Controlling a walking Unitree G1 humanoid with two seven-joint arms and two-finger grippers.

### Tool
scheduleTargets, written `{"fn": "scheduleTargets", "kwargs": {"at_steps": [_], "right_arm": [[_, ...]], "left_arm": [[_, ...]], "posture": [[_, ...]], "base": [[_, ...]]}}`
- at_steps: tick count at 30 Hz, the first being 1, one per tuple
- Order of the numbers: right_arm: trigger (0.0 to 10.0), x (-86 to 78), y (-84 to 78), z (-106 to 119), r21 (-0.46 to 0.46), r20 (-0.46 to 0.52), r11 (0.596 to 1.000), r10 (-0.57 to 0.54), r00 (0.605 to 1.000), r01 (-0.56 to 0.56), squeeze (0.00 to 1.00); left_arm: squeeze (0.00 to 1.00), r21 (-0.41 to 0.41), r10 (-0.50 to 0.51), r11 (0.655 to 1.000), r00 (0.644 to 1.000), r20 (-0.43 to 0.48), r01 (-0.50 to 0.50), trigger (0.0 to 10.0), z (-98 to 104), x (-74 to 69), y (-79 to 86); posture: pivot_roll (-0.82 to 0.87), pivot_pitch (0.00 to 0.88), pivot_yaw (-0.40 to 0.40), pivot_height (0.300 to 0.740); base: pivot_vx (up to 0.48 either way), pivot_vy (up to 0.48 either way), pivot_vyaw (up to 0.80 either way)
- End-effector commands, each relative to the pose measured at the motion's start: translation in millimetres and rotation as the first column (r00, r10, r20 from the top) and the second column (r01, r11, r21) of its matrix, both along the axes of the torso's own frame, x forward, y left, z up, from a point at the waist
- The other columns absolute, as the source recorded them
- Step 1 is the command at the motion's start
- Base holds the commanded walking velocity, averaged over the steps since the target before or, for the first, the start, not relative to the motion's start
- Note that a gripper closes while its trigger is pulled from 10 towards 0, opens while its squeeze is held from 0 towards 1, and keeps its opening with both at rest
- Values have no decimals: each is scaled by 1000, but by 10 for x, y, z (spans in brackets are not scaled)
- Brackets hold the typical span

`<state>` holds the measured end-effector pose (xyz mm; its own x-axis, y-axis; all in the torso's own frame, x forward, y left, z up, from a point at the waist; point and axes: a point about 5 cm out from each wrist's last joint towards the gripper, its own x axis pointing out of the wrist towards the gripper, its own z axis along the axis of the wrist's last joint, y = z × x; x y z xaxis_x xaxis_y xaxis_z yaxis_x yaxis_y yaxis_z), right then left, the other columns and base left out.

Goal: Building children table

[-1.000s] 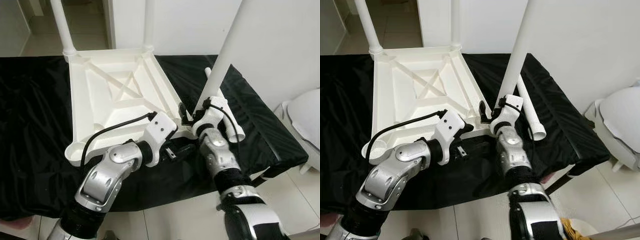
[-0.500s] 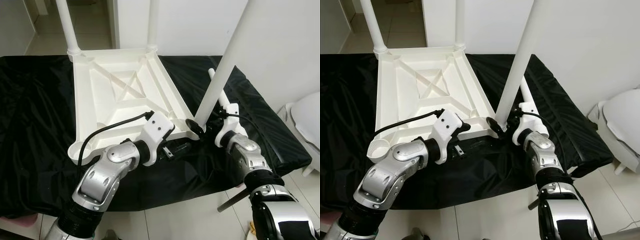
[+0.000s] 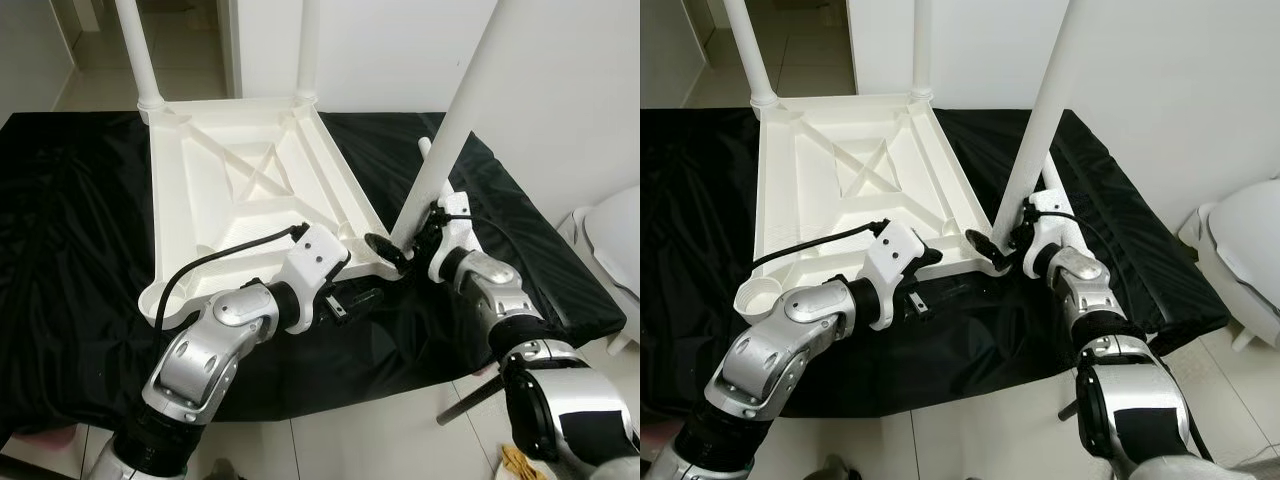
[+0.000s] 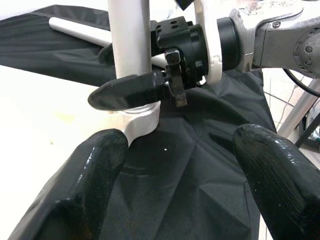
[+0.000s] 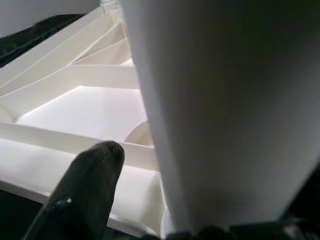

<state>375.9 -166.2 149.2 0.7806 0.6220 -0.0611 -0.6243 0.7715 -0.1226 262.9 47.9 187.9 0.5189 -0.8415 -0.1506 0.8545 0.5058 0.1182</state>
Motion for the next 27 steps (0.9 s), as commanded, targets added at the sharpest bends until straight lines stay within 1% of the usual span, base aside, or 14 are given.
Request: {"fn": "scheduleTargets", "kwargs": {"at_steps": [1, 3, 4, 16, 19, 20, 24, 25, 26, 27], "right_arm": [[10000, 11, 46, -18, -32, -16, 999, 20, 1000, -21, 0], [10000, 14, 55, -27, -31, -27, 999, 22, 999, -23, 0], [0, 12, 56, -46, -34, -44, 999, 26, 999, -27, 0], [0, -15, -41, -112, -36, -72, 999, 8, 997, -10, 0], [0, -25, -163, -154, -16, -95, 998, -64, 993, 62, 0], [0, -25, -163, -154, -16, -95, 998, -64, 993, 62, 0], [0, -19, -226, -167, -15, -94, 991, -133, 987, 132, 0], [0, -19, -226, -167, -15, -94, 991, -133, 987, 132, 0], [0, -4, -262, -145, 3, -67, 979, -202, 977, 203, 0], [0, -4, -262, -145, 3, -67, 979, -202, 977, 203, 0]], "left_arm": [[0, 0, -15, 1000, 1000, -6, 15, 10000, 8, -26, -21], [0, -1, -14, 1000, 1000, -8, 14, 10000, 6, -28, -19], [0, -1, -13, 1000, 1000, -9, 13, 10000, 4, -32, -21], [0, -2, -5, 1000, 1000, -15, 5, 10000, -4, -52, -11], [0, -5, -11, 1000, 1000, -17, 11, 10000, -1, -45, -24], [0, -5, -11, 1000, 1000, -17, 11, 10000, -1, -45, -24], [0, -4, -14, 1000, 1000, -18, 14, 10000, -2, -46, -26], [0, -4, -14, 1000, 1000, -18, 14, 10000, -2, -46, -26], [0, -4, -13, 1000, 1000, -19, 13, 10000, -5, -50, -24], [0, -4, -13, 1000, 1000, -19, 13, 10000, -5, -50, -24]], "posture": [[38, 33, -53, 740], [38, 33, -53, 740], [43, 35, -55, 740], [43, 38, -60, 740], [29, 37, -56, 740], [29, 37, -56, 740], [29, 36, -60, 740], [29, 36, -60, 740], [29, 36, -63, 740], [29, 36, -63, 740]], "base": [[0, 0, 0], [0, 0, 0], [0, 0, 0], [0, 0, 0], [0, 0, 0], [0, 0, 0], [0, 0, 0], [0, 0, 0], [0, 0, 0], [0, 0, 0]]}}
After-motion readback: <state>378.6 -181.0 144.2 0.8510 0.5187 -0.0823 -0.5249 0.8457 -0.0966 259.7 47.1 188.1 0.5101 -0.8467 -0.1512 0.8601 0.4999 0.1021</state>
